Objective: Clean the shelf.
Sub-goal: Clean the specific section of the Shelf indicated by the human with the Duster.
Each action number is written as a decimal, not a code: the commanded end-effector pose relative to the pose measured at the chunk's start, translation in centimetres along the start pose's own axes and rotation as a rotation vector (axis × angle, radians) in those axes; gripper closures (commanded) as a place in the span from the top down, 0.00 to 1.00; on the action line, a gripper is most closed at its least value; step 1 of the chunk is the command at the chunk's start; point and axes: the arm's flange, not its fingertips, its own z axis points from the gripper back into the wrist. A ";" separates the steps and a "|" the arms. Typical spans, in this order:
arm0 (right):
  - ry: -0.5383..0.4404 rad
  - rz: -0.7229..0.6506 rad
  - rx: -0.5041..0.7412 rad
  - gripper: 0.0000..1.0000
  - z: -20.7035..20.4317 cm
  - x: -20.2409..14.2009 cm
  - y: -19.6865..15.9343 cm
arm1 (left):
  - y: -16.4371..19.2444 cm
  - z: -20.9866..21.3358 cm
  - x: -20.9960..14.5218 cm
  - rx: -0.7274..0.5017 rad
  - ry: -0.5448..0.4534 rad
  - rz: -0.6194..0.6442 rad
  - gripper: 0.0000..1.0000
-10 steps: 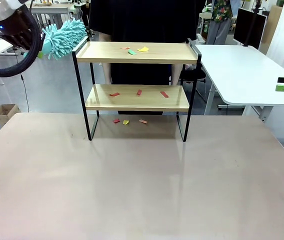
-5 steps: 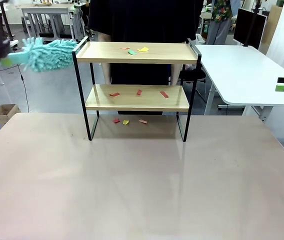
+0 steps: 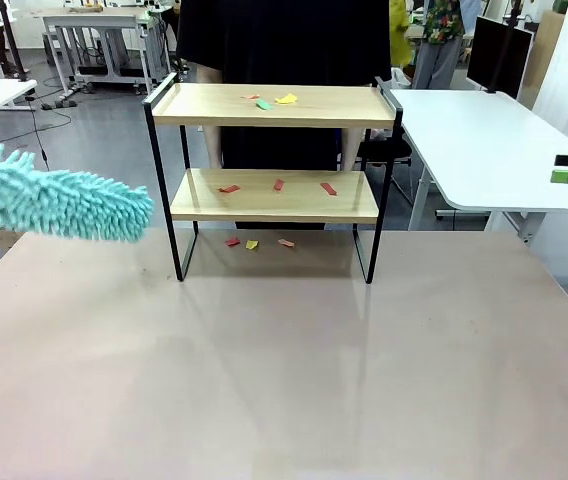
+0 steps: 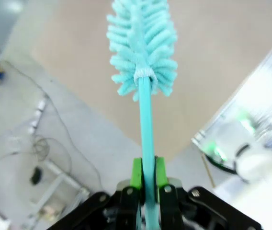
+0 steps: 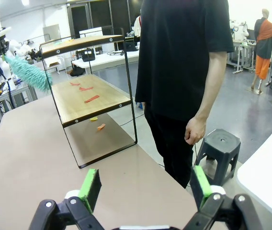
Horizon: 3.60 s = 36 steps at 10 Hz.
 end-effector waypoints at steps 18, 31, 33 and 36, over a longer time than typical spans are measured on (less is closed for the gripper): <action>0.000 0.006 0.001 1.00 -0.2 0.3 0.1 | -7.1 -3.1 1.9 -0.121 0.173 -0.504 0.13; 0.000 0.006 0.001 1.00 -0.2 0.3 0.1 | -7.1 -3.1 1.9 -0.121 0.173 -0.504 0.13; 0.000 0.006 0.001 1.00 -0.2 0.3 0.1 | -7.1 -3.1 1.9 -0.121 0.173 -0.504 0.13; 0.000 0.006 0.001 1.00 -0.2 0.3 0.1 | -7.1 -3.1 1.9 -0.121 0.173 -0.504 0.13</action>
